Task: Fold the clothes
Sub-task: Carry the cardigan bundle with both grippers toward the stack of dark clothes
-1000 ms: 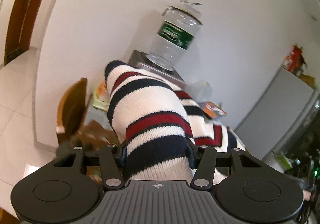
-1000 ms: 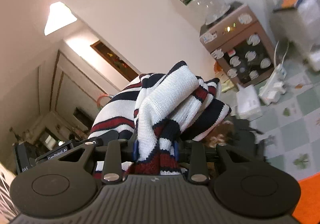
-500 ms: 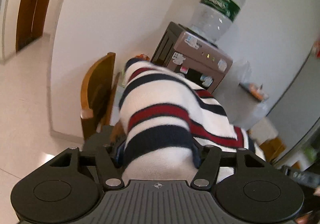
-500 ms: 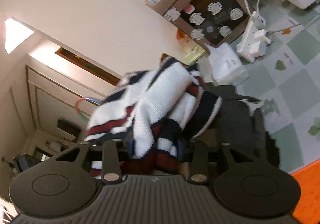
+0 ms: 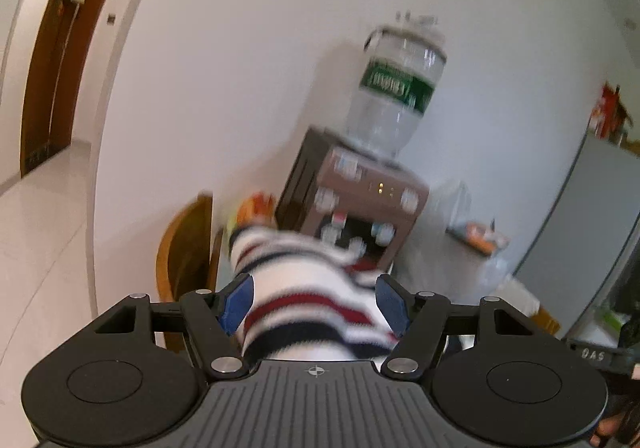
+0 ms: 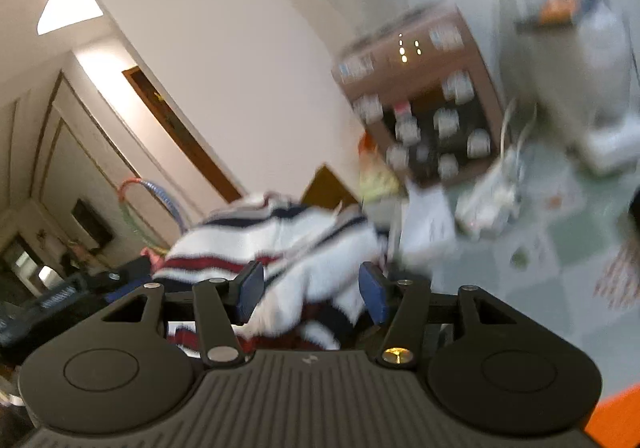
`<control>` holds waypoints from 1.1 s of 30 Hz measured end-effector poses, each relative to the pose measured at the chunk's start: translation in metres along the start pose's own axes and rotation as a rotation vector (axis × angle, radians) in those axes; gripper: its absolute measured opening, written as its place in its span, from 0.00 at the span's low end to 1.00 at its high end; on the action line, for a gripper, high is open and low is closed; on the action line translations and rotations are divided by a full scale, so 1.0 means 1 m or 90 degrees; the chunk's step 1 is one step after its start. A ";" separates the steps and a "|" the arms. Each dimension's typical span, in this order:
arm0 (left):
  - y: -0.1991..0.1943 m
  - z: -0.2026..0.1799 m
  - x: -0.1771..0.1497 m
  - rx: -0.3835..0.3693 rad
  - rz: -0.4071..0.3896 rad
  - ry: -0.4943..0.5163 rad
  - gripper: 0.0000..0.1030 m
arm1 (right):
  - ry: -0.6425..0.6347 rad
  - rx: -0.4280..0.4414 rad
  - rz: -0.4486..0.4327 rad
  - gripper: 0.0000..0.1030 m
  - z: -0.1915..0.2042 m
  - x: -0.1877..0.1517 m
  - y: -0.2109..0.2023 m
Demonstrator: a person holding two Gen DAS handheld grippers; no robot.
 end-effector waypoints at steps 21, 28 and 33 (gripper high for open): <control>0.017 -0.008 -0.074 -0.084 0.063 -0.040 0.12 | -0.262 -0.014 0.075 0.43 0.037 -0.047 0.069; 0.005 -0.005 -0.102 -0.087 0.044 -0.061 0.04 | -0.281 -0.021 0.058 0.44 0.028 -0.076 0.062; 0.018 -0.009 -0.090 -0.060 0.056 -0.034 0.04 | -0.275 -0.026 0.067 0.44 0.027 -0.073 0.069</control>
Point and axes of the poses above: each gripper's, at about its wrist camera, not at the fingertips, and y roughly the way its jaws point, z to its left, x to its top, the point moved 7 cm from there along y, roughly the way its jaws point, and after that the axes turned 9 degrees about y, right-handed, at the moved point
